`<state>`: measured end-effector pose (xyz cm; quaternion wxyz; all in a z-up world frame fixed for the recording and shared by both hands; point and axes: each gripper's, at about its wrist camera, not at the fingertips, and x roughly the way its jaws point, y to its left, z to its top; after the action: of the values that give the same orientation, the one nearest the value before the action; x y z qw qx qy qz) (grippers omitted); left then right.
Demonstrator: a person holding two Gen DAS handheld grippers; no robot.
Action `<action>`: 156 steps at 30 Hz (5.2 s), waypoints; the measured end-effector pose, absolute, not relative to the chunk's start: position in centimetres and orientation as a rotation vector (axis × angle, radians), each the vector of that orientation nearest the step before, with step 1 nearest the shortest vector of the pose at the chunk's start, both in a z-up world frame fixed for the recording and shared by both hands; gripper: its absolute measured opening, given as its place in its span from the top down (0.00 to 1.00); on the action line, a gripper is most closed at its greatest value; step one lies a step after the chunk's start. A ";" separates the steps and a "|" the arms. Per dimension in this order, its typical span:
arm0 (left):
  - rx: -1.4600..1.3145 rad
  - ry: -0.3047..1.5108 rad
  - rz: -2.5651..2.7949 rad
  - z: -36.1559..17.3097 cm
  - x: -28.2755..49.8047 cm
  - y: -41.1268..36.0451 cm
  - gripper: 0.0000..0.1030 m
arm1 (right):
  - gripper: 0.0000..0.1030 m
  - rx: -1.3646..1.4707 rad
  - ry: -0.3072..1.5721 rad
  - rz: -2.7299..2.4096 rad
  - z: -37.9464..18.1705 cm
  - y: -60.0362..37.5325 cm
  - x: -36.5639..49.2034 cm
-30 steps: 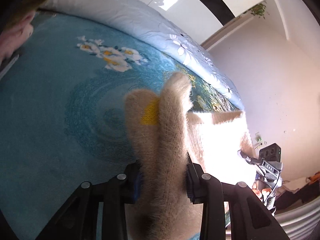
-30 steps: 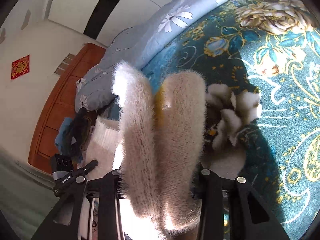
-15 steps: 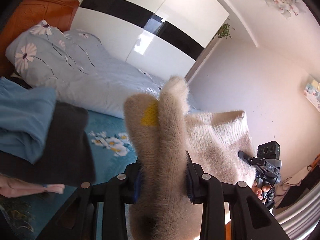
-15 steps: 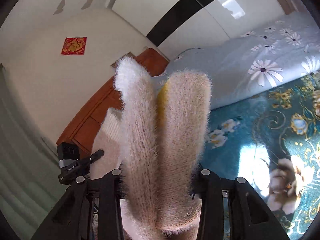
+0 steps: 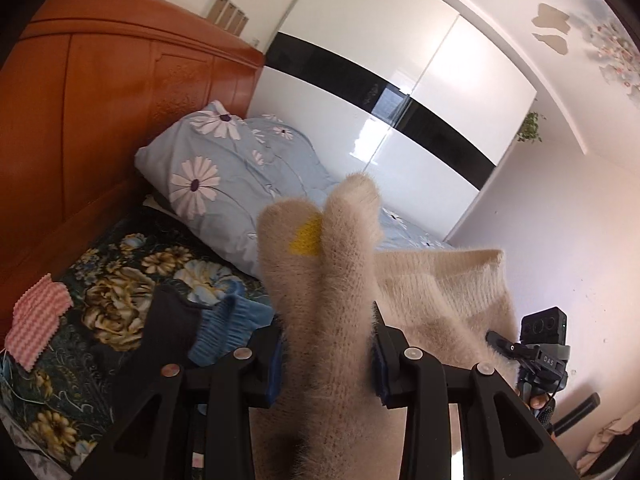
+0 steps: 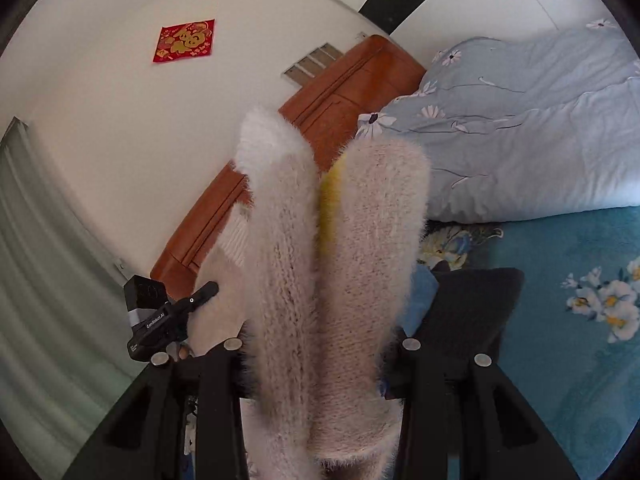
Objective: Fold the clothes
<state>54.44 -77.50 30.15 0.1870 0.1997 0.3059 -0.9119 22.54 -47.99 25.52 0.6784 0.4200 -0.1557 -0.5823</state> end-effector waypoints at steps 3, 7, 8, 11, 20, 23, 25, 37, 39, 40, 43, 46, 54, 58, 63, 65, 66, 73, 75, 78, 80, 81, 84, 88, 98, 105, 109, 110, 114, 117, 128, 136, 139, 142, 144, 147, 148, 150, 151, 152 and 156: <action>0.542 0.929 -2.537 26.5 54.7 -81.5 0.63 | 0.61 0.943 -0.292 -1.304 23.2 -51.4 23.0; 0.606 1.030 -2.468 20.6 54.8 -84.5 0.62 | 0.61 1.025 -0.259 -1.340 18.1 -54.7 22.3; 0.621 1.052 -2.453 19.1 54.8 -85.1 0.62 | 0.61 1.052 -0.260 -1.342 16.8 -55.0 22.0; 0.574 1.165 -2.473 15.6 55.2 -86.4 0.55 | 0.60 1.087 -0.280 -1.324 14.8 -55.0 21.2; 0.548 1.153 -2.473 16.0 55.8 -84.9 0.52 | 0.60 1.080 -0.246 -1.359 14.8 -55.3 21.5; 0.590 1.088 -2.444 17.0 56.1 -84.0 0.52 | 0.60 1.070 -0.208 -1.373 15.4 -55.3 22.1; 0.601 1.059 -2.411 17.9 56.6 -83.6 0.52 | 0.60 1.071 -0.195 -1.378 15.7 -55.5 22.2; 0.642 0.819 -2.350 22.7 52.5 -80.0 0.52 | 0.48 1.019 -0.006 -1.481 18.4 -55.8 24.2; 0.670 0.828 -2.347 21.7 52.0 -80.3 0.52 | 0.48 1.014 0.024 -1.510 19.4 -54.5 23.5; 0.680 0.825 -2.347 21.2 52.0 -80.4 0.52 | 0.48 0.997 0.043 -1.539 20.0 -53.7 23.1; 0.697 0.826 -2.347 20.5 52.0 -80.8 0.52 | 0.48 0.805 0.101 -1.677 23.5 -51.7 23.2; 0.691 0.851 -2.344 20.4 51.7 -81.2 0.52 | 0.48 0.718 0.080 -1.603 25.5 -52.7 24.0; 0.727 0.808 -2.351 19.4 52.0 -80.6 0.52 | 0.48 0.870 0.162 -1.520 20.2 -55.7 25.7; 0.701 0.820 -2.346 19.4 52.5 -80.3 0.52 | 0.47 0.865 0.180 -1.514 20.4 -55.8 26.4; 0.683 0.785 -2.319 20.5 53.2 -78.6 0.52 | 0.48 0.833 0.169 -1.525 21.9 -55.0 27.1; 0.656 0.785 -2.319 20.9 53.8 -77.7 0.52 | 0.48 0.841 0.163 -1.515 21.9 -54.5 27.6; 0.636 0.793 -2.323 21.0 54.2 -77.1 0.50 | 0.48 0.845 0.159 -1.510 21.9 -54.3 27.8; 0.543 0.699 -2.287 21.4 57.1 -69.8 0.41 | 0.48 0.815 0.183 -1.480 21.3 -49.5 30.9; 0.540 0.642 -2.264 21.1 57.4 -67.0 0.36 | 0.48 0.787 0.200 -1.479 21.1 -47.6 32.1; 0.524 0.563 -2.229 20.1 57.6 -62.8 0.23 | 0.44 0.745 0.249 -1.502 20.2 -45.2 34.0; 0.540 0.532 -2.213 18.8 57.4 -60.3 0.17 | 0.35 0.741 0.264 -1.494 18.9 -44.1 35.0; 0.549 0.519 -2.207 18.0 57.2 -59.2 0.16 | 0.33 0.747 0.262 -1.484 18.1 -43.6 35.3; 0.572 0.520 -2.207 16.0 56.5 -56.3 0.16 | 0.24 0.786 0.254 -1.481 15.8 -42.7 35.9; 0.574 0.518 -2.201 14.1 56.2 -53.4 0.13 | 0.21 0.790 0.256 -1.545 14.0 -41.4 36.1; 0.476 0.538 -2.131 10.7 57.1 -48.8 0.00 | 0.08 0.730 0.348 -1.699 10.1 -39.5 38.1; 0.501 0.513 -2.065 9.1 57.2 -47.0 0.00 | 0.00 0.681 0.403 -1.773 9.4 -38.9 39.6; 0.502 0.497 -2.029 8.9 57.6 -46.8 0.00 | 0.00 0.677 0.415 -1.796 9.1 -38.7 40.1; 0.507 0.485 -2.015 8.8 57.6 -46.8 0.00 | 0.00 0.681 0.415 -1.800 9.0 -38.6 40.2; 0.532 0.499 -2.001 8.4 57.9 -46.9 0.00 | 0.00 0.706 0.412 -1.821 8.8 -38.6 40.4; 0.536 0.490 -1.976 8.1 58.1 -46.8 0.00 | 0.00 0.699 0.428 -1.842 8.8 -38.5 40.6; 0.550 0.398 -1.922 8.4 57.5 -45.5 0.00 | 0.00 0.681 0.433 -1.860 9.5 -38.0 41.1; 0.567 0.381 -1.908 8.4 57.3 -45.1 0.00 | 0.00 0.675 0.442 -1.864 9.6 -38.0 41.5; 0.568 0.380 -1.910 8.4 57.3 -45.0 0.00 | 0.00 0.674 0.447 -1.869 9.6 -38.0 41.6; 0.572 0.375 -1.909 8.4 57.3 -44.8 0.00 | 0.00 0.679 0.444 -1.873 9.7 -38.0 41.5; 0.572 0.380 -1.909 8.5 57.3 -44.9 0.00 | 0.00 0.679 0.438 -1.876 9.8 -37.9 41.4; 0.573 0.378 -1.911 8.5 57.2 -44.9 0.00 | 0.00 0.678 0.433 -1.877 9.9 -37.9 41.3; 0.575 0.376 -1.910 8.6 57.1 -44.9 0.00 | 0.00 0.678 0.432 -1.876 10.0 -37.9 41.3; 0.576 0.376 -1.910 8.6 57.1 -44.9 0.00 | 0.00 0.678 0.435 -1.874 10.0 -38.0 41.3; 0.576 0.377 -1.912 8.6 57.1 -44.8 0.00 | 0.00 0.678 0.439 -1.873 10.0 -38.1 41.4; 0.577 0.378 -1.914 8.6 57.1 -44.8 0.00 | 0.00 0.678 0.442 -1.872 10.0 -38.1 41.4; 0.579 0.381 -1.913 8.6 57.1 -44.9 0.00 | 0.00 0.678 0.449 -1.868 10.1 -38.3 41.6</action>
<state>57.09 -44.92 8.60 0.5257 0.2419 0.1594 -0.7998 41.62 -38.32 10.06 0.5245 0.2832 0.1877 -0.7807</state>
